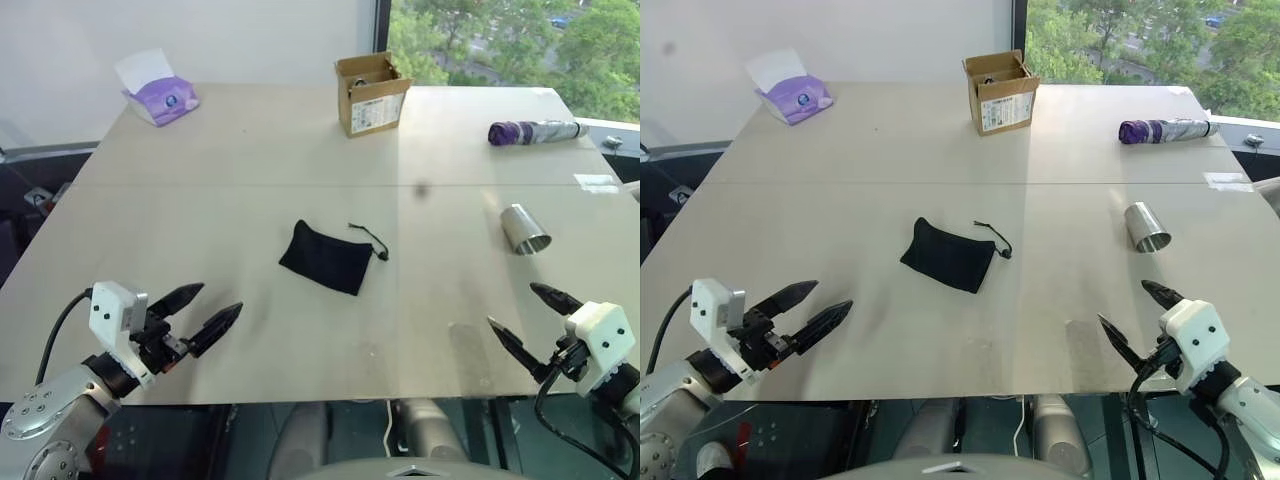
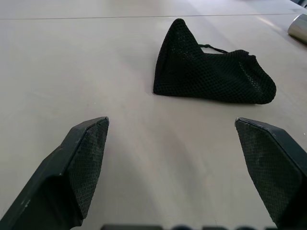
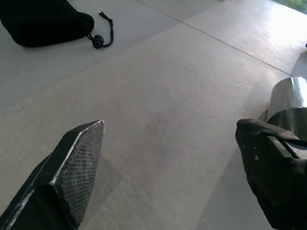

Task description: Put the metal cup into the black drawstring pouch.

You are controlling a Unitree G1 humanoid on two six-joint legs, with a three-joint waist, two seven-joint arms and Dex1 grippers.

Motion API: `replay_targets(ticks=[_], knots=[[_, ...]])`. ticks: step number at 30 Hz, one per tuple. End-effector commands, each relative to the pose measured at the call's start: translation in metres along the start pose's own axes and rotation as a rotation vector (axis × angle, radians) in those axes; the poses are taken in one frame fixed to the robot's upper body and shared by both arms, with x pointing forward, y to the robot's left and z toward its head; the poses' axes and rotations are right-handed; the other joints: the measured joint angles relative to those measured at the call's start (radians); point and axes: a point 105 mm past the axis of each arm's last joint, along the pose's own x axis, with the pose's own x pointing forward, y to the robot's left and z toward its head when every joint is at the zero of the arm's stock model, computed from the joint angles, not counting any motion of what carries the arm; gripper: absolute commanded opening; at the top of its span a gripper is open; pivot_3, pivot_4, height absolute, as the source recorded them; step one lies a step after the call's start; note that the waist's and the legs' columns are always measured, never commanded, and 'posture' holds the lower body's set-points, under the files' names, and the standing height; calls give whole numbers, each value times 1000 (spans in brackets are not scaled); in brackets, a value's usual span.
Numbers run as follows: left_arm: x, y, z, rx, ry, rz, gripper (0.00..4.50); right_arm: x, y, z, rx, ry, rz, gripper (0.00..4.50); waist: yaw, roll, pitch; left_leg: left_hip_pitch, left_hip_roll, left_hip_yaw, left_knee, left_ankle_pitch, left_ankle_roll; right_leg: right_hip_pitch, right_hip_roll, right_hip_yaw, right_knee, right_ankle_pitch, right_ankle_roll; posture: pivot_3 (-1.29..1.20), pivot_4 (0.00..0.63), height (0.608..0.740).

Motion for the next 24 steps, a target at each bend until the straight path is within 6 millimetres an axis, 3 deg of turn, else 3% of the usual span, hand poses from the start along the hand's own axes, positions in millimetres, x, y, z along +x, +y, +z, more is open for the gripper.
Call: replay_targets(ticks=[1, 10, 17, 21, 24], knots=[[3, -4, 10, 42, -21, -20, 4424, -5, -2, 4, -17, -39, 7, 4500, 0, 0, 0, 0, 0, 0, 0, 0, 0, 0, 0, 0, 0, 0, 0, 0, 150, 740], [37, -18, 17, 43, -21, -64, 4424, 5, 1, 17, -10, -158, 4, 4500, 0, 1, 1, 1, -1, 1, -2, 0, 0, 0, 1, 0, -1, 0, 0, 0, 150, 740], [95, -28, 24, 103, 74, -15, 4424, 16, 13, 28, -47, -209, 28, 4500, 5, 1, 1, 1, -4, -2, -1, 0, 0, 0, 1, -1, 0, 0, 0, 0, 150, 740], [126, -30, 14, 106, 145, -18, 4424, 22, 17, 35, -45, -233, 11, 4500, -1, 2, 1, 1, -5, -2, -2, 0, 0, 0, 1, 0, 0, 1, 1, 0, 150, 740], [144, -33, 7, 148, 207, -67, 3656, 24, 19, 40, -50, -246, -6, 4500, -4, 2, 1, 1, -5, -1, -4, 0, 0, 0, 1, 0, 0, 3, 2, 0, 150, 740]])
